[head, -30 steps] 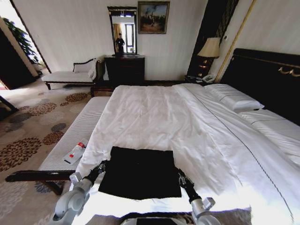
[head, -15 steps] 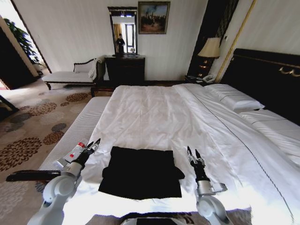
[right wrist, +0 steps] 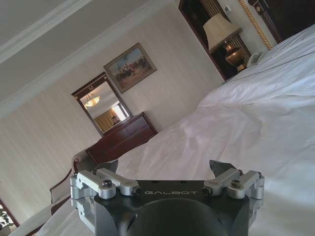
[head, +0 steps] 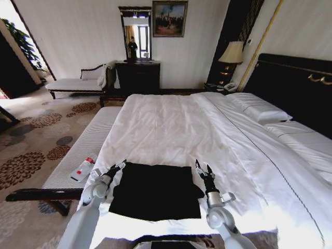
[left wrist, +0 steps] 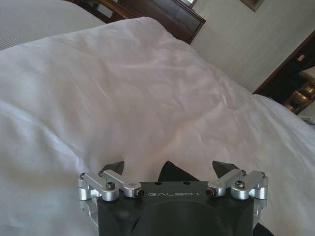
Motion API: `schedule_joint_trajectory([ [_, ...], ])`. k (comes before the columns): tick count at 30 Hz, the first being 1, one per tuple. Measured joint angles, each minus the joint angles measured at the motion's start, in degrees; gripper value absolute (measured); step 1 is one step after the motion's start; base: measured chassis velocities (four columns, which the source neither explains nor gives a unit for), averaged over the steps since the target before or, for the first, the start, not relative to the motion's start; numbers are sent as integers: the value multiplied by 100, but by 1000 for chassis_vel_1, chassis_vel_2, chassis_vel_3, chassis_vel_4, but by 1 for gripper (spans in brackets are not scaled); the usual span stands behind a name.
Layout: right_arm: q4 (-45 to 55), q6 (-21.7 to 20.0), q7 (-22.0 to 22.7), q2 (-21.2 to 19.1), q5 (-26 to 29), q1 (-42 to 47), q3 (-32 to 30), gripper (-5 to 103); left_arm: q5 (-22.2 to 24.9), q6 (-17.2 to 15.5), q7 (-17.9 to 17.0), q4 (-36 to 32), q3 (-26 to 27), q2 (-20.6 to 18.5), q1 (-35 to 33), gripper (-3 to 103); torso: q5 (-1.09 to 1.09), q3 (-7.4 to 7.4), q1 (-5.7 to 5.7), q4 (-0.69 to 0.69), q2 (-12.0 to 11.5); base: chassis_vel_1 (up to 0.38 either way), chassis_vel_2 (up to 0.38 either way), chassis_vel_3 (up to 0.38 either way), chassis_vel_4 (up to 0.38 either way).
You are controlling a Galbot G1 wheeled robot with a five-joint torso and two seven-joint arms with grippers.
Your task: Fold the clothes on the bed.
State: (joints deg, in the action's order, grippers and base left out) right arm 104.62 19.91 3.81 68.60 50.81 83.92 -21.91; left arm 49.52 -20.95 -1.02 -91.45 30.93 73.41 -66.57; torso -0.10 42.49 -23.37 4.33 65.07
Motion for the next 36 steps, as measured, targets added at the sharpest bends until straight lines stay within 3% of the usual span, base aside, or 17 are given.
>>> schedule_joint_trajectory([
  [10, -5, -79, 81, 61, -5, -64, 13, 100, 55, 35, 50, 100, -103, 202, 94, 103, 1, 0, 1, 1, 1, 0, 0, 0, 0],
  [14, -32, -116, 141, 41, 8, -129, 1, 100, 77, 35, 53, 164, -109, 207, 117, 86, 0, 0, 1, 0, 1, 0, 0, 0, 0],
  [16, -43, -142, 181, 33, 30, -153, 0, 100, 77, 36, 53, 187, -112, 209, 124, 86, 0, -1, 1, 0, 1, 0, 0, 0, 0],
  [24, -191, -371, 555, -21, 279, -404, 31, 100, 121, 44, 16, 278, -106, 253, 162, 48, 0, 0, 1, 0, 1, 0, 0, 0, 0],
  [26, -201, -376, 560, -24, 280, -414, 32, 100, 124, 44, 12, 283, -104, 253, 163, 48, 0, -1, 1, 0, 1, 0, 0, 0, 0],
  [27, -220, -391, 571, -29, 281, -431, 35, 100, 142, 42, 2, 288, -96, 248, 163, 38, 0, 0, 1, 0, 1, 0, 0, 0, 0],
  [29, -225, -396, 574, -30, 281, -434, 36, 100, 149, 41, 0, 288, -92, 243, 163, 38, 0, 0, 1, 1, 1, 0, 0, 0, 0],
  [32, -272, -417, 584, -42, 280, -456, 40, 100, 176, 40, -20, 300, -61, 225, 163, 21, 0, 0, 1, 1, 1, 0, 0, 0, 0],
  [34, -290, -426, 588, -48, 279, -467, 41, 100, 187, 41, -23, 301, -51, 224, 163, 21, 0, 0, 1, 1, 1, 0, 0, 0, 0],
  [36, -347, -497, 625, -86, 274, -510, 54, 100, 205, 42, -26, 300, -25, 220, 165, 11, 0, 0, 1, 1, 1, 0, 0, 0, 0],
])
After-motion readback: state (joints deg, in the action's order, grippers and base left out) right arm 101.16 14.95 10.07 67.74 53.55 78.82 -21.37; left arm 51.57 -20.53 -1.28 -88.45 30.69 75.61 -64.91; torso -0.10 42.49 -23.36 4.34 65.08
